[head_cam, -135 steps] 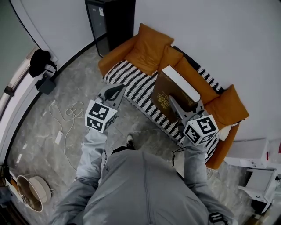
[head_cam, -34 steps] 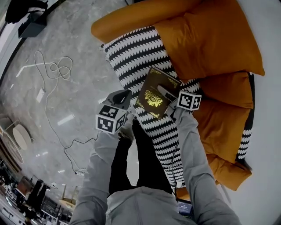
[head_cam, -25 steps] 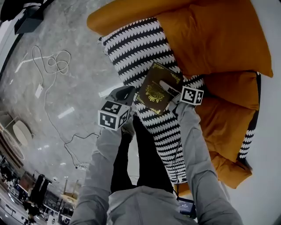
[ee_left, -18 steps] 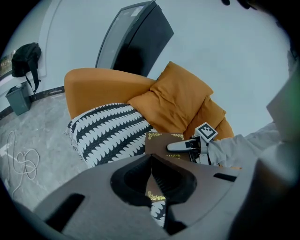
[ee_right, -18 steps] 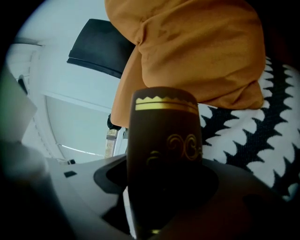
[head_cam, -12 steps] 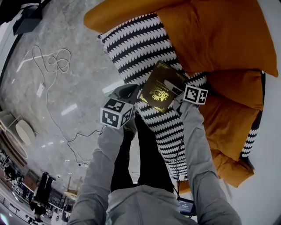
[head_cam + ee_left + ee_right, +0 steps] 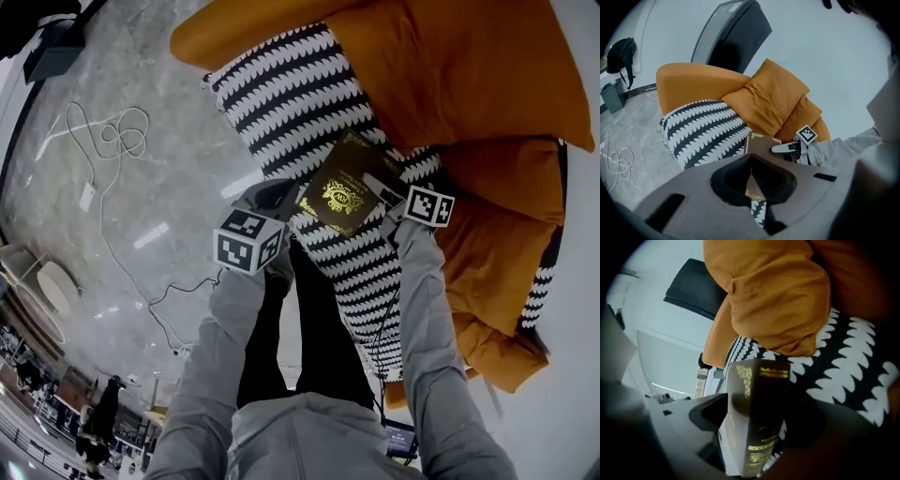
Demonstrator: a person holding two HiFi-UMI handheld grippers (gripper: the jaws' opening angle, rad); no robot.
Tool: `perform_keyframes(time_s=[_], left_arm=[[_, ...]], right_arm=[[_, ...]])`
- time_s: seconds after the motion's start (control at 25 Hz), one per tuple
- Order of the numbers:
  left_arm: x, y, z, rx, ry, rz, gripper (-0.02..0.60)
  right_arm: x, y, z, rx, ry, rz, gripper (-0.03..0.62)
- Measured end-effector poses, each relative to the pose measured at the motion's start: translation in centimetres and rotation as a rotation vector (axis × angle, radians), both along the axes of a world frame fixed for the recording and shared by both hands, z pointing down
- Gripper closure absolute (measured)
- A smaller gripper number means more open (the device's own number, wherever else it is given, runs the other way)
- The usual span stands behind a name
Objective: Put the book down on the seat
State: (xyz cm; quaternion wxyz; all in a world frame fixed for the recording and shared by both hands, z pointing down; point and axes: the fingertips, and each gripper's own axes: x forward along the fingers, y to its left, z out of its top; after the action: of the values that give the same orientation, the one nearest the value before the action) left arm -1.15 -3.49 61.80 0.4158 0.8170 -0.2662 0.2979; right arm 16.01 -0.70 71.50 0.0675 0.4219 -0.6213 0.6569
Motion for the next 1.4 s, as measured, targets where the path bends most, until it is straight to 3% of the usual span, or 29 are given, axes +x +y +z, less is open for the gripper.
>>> perform_keyframes(time_s=[0.52,0.8,0.96,1.12,1.4], left_arm=[[0.9,1.6,-0.3,-0.014,-0.002,0.034,0.555],[2.0,2.1,-2.2,0.027,-0.016,0.11,0.555],[2.3,1.8,-3.8,0.064,-0.02,0.16,0.555],[2.0,1.6,-6.0,0.107,-0.005,0.199,0.555],[-0.3,2.3,-9.6,0.235,-0.001,0.296,0.555]], right_arm=[[3.5,3.5,-0.7,0.006,0.033,0.09,0.267],[6.4,4.7,-1.8,0.055,0.226,0.164,0.269],[9.4,4.8,-5.8,0.158,0.411,0.282,0.269],[10.2,6.7,-9.5,0.195,0.453,0.36,0.269],[6.2,8.9,-17.2,0.288,0.505,0.269,0.27]])
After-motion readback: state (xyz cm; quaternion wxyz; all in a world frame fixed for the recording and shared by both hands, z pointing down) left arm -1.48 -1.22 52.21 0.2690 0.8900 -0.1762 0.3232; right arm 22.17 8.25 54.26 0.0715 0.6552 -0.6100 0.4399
